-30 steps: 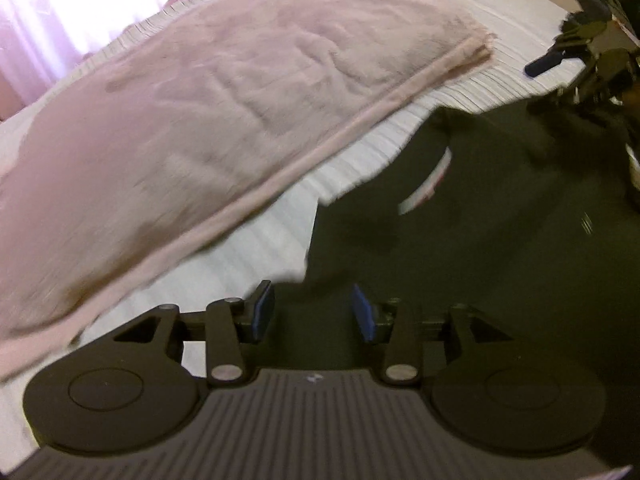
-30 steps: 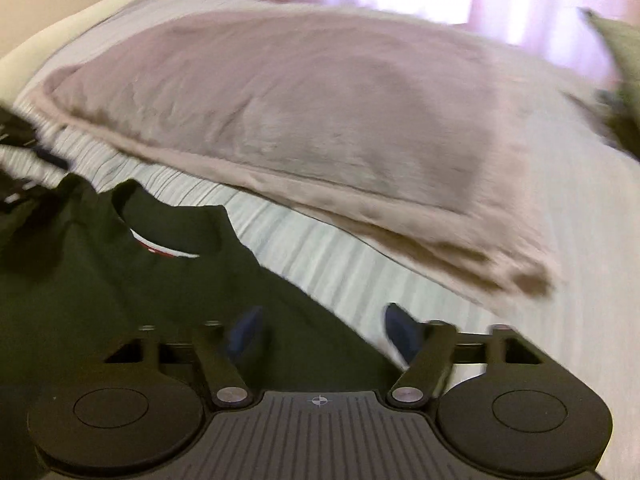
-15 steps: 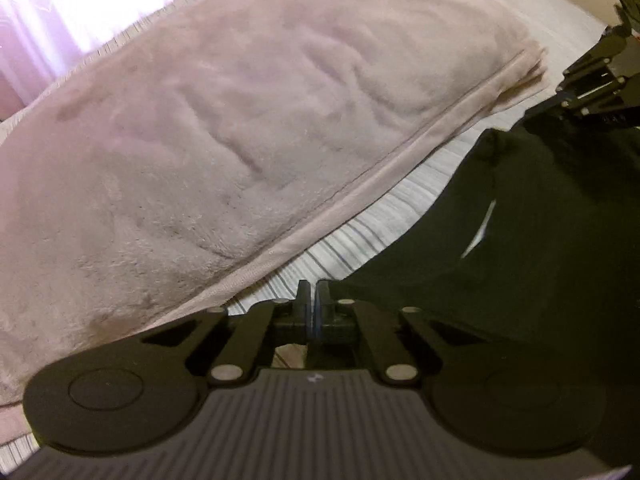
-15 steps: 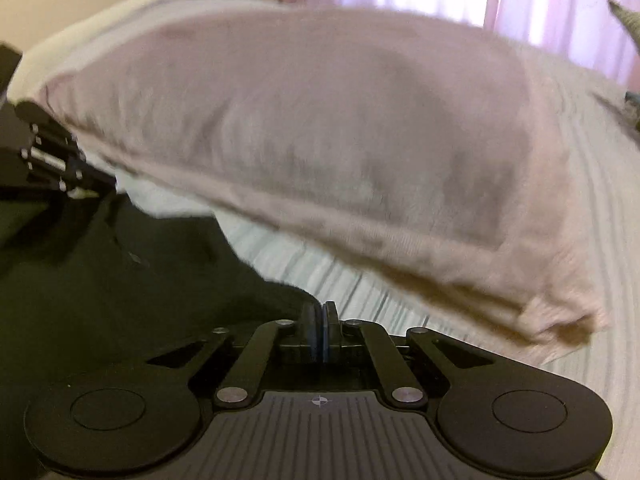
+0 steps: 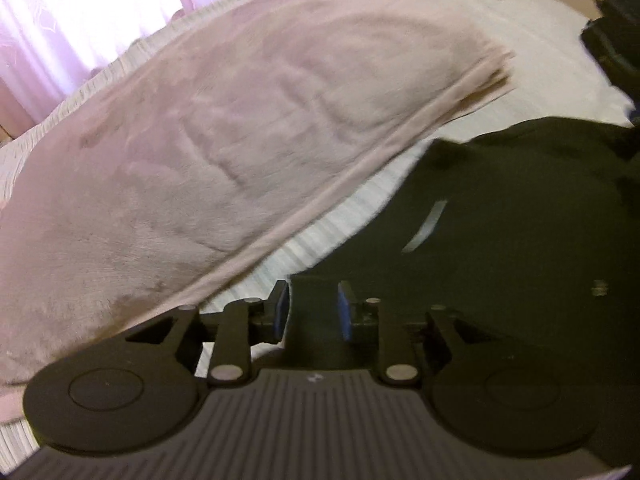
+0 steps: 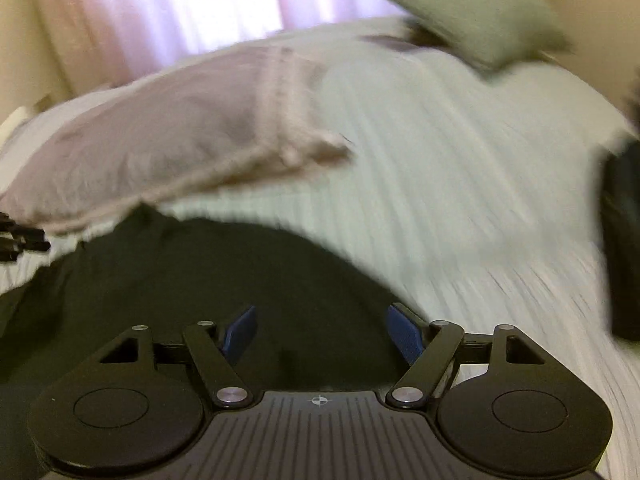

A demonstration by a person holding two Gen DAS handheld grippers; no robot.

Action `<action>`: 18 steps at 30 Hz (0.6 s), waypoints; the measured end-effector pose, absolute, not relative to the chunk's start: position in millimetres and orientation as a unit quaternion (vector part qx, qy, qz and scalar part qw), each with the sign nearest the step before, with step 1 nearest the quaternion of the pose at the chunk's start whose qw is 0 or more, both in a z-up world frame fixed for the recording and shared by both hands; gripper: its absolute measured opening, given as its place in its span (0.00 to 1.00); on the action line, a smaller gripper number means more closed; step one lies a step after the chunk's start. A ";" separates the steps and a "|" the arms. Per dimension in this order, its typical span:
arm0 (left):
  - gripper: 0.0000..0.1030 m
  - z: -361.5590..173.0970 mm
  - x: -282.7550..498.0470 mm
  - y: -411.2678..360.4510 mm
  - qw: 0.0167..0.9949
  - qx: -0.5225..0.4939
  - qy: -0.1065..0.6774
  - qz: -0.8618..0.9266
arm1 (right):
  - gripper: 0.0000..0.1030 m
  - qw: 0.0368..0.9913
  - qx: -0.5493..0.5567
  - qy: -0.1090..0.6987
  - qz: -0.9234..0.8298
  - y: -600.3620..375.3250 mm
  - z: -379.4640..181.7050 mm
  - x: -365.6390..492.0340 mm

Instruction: Fold clothes

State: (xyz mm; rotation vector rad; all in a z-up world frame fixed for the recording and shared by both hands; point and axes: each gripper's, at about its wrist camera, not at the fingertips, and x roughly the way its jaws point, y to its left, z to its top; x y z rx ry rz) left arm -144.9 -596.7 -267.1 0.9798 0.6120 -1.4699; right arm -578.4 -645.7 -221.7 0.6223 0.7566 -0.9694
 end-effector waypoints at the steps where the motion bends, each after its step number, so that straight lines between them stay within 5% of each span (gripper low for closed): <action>1: 0.21 -264.3 -151.9 -589.6 0.589 0.418 0.266 -0.638 | 0.72 0.763 0.290 0.356 -0.456 -623.8 -218.4 -586.3; 10: 0.29 -262.7 -230.6 -524.9 0.513 0.428 0.302 -0.680 | 0.72 0.664 0.455 0.334 -0.491 -517.5 -236.4 -629.7; 14: 0.29 -263.0 -254.5 -506.9 0.489 0.440 0.312 -0.686 | 0.14 0.631 0.474 0.358 -0.499 -521.6 -248.8 -633.6; 16: 0.29 -261.6 -261.4 -503.0 0.481 0.442 0.314 -0.689 | 0.02 0.631 0.448 0.384 -0.504 -523.6 -239.6 -635.1; 18: 0.29 -257.4 -266.0 -500.6 0.476 0.445 0.310 -0.692 | 0.02 0.632 0.415 0.399 -0.519 -526.0 -218.9 -644.6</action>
